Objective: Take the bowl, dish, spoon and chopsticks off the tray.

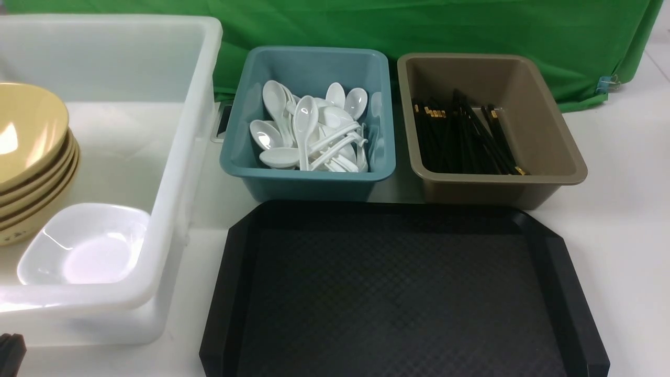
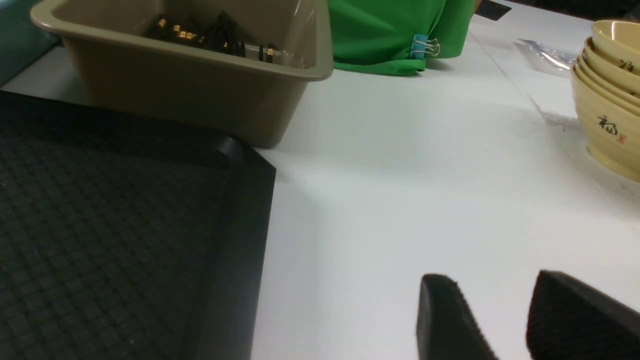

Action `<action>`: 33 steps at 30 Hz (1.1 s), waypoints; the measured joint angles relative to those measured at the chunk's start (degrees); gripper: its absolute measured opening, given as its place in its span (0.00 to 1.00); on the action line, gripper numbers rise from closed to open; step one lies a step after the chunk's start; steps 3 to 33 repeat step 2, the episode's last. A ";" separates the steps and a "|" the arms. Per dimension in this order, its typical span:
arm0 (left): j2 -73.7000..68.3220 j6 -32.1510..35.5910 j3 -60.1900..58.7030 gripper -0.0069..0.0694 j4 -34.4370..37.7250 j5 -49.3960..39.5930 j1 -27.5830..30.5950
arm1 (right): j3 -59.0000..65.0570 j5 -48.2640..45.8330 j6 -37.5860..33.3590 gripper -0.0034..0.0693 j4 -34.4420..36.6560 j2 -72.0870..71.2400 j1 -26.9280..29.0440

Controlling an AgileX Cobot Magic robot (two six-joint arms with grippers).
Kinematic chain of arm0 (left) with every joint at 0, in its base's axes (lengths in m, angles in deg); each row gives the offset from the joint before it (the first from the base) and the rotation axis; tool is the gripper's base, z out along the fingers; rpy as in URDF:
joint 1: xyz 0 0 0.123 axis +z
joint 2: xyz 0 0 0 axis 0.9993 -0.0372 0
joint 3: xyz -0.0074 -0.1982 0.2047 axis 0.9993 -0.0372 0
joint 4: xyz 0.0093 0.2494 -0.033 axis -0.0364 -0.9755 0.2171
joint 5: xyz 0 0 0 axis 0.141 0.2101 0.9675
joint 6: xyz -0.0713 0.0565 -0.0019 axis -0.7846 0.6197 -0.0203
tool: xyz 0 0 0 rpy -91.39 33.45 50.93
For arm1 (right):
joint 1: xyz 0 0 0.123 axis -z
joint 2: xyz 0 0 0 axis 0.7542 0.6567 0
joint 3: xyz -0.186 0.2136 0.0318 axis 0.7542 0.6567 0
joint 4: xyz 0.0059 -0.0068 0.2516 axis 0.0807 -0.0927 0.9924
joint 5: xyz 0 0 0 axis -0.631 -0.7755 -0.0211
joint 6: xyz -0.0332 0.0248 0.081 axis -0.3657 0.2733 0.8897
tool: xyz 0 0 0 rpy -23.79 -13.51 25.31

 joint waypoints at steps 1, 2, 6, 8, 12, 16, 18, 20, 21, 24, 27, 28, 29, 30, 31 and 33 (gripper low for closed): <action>0.00 0.00 0.00 0.11 0.00 0.00 0.00 | 0.00 0.00 0.00 0.38 0.00 0.00 0.00; 0.00 0.00 0.00 0.11 0.00 0.00 0.00 | 0.00 0.00 0.00 0.38 0.00 0.00 0.00; 0.00 0.00 0.00 0.11 0.00 0.00 0.00 | 0.00 0.00 0.00 0.38 0.00 0.00 0.00; 0.00 0.00 0.00 0.11 0.00 0.00 0.00 | 0.00 0.00 0.00 0.38 0.00 0.00 0.00; 0.00 0.00 0.00 0.11 0.00 0.00 0.00 | 0.00 0.00 0.00 0.38 0.00 0.00 0.00; 0.00 0.00 0.00 0.11 0.00 0.00 0.00 | 0.00 0.00 0.00 0.38 0.00 0.00 0.00; 0.00 0.00 0.00 0.11 0.00 0.00 0.00 | 0.00 0.00 0.00 0.38 0.00 0.00 0.00; 0.00 0.00 0.00 0.11 0.00 0.00 0.00 | 0.00 0.00 0.00 0.38 0.00 0.00 0.00; 0.00 0.00 0.00 0.11 0.00 0.00 0.00 | 0.00 0.00 0.00 0.38 0.00 0.00 0.00; 0.00 0.00 0.00 0.11 0.00 0.00 0.00 | 0.00 0.00 0.00 0.38 0.00 0.00 0.00; 0.00 0.00 0.00 0.11 0.00 0.00 0.00 | 0.00 0.00 0.00 0.38 0.00 0.00 0.00; 0.00 0.00 0.00 0.11 0.00 0.00 0.00 | 0.00 0.00 0.00 0.38 0.00 0.00 0.00; 0.00 0.00 0.00 0.11 0.00 0.00 0.00 | 0.00 0.00 0.00 0.38 0.00 0.00 0.00; 0.00 0.00 0.00 0.11 0.00 0.00 0.00 | 0.00 0.00 0.00 0.38 0.00 0.00 0.00; 0.00 0.00 0.00 0.11 0.00 0.00 0.00 | 0.00 0.00 0.00 0.38 0.00 0.00 0.00; 0.00 0.00 0.00 0.11 0.00 0.00 0.00 | 0.00 0.00 0.00 0.38 0.00 0.00 0.00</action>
